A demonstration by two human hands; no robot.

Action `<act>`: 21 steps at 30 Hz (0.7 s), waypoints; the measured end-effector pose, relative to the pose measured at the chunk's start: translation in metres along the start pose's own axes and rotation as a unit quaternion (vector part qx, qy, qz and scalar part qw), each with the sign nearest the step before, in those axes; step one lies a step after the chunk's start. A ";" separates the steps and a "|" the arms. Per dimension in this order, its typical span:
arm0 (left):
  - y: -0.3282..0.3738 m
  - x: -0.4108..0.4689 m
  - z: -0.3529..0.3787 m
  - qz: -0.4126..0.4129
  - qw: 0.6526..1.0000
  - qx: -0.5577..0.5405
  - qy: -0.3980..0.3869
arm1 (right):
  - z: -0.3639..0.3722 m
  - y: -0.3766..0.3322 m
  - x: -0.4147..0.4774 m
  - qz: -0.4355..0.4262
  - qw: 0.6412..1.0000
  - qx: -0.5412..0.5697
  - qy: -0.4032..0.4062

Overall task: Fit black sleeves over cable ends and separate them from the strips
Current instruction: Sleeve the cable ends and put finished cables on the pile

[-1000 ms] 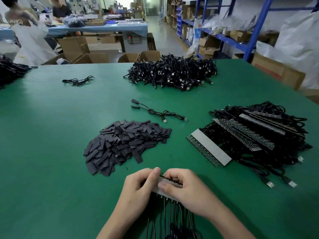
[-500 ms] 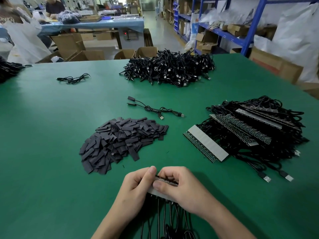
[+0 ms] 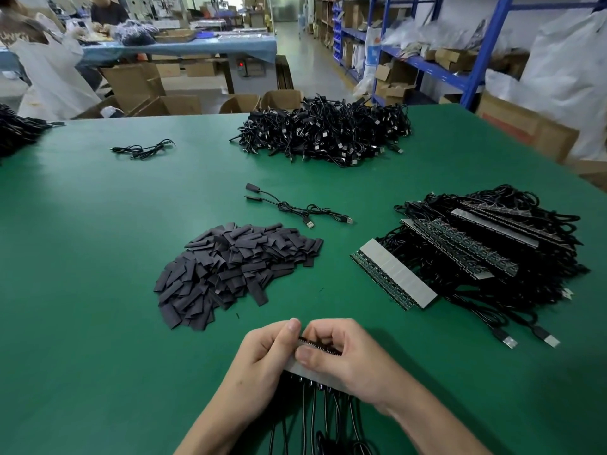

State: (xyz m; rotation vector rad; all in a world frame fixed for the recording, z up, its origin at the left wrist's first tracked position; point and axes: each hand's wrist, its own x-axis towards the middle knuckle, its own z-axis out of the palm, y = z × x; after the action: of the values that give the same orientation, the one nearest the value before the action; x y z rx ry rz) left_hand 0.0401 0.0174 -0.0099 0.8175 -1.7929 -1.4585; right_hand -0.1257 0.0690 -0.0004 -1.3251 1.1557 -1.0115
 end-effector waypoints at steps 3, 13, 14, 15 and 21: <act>0.000 0.000 0.000 0.000 1.000 -0.002 -0.004 | 0.000 -0.003 -0.001 0.000 1.000 0.009 -0.007; -0.002 -0.001 0.000 -0.003 1.000 0.002 -0.016 | -0.001 -0.007 -0.002 0.000 1.000 0.024 -0.020; -0.002 -0.001 0.000 -0.003 1.000 0.001 -0.016 | -0.001 -0.007 -0.003 0.000 0.999 0.025 -0.021; -0.002 -0.001 0.000 -0.004 1.000 0.001 -0.016 | -0.002 -0.007 -0.003 0.000 0.999 0.028 -0.021; 0.002 -0.002 0.001 -0.006 1.000 -0.013 -0.010 | -0.003 -0.010 -0.004 -0.004 0.999 0.037 -0.028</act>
State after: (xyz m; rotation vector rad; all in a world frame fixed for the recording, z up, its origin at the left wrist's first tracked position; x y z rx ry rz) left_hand 0.0402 0.0198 -0.0088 0.8032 -1.7826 -1.5000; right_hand -0.1282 0.0722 0.0102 -1.2932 1.0609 -1.0077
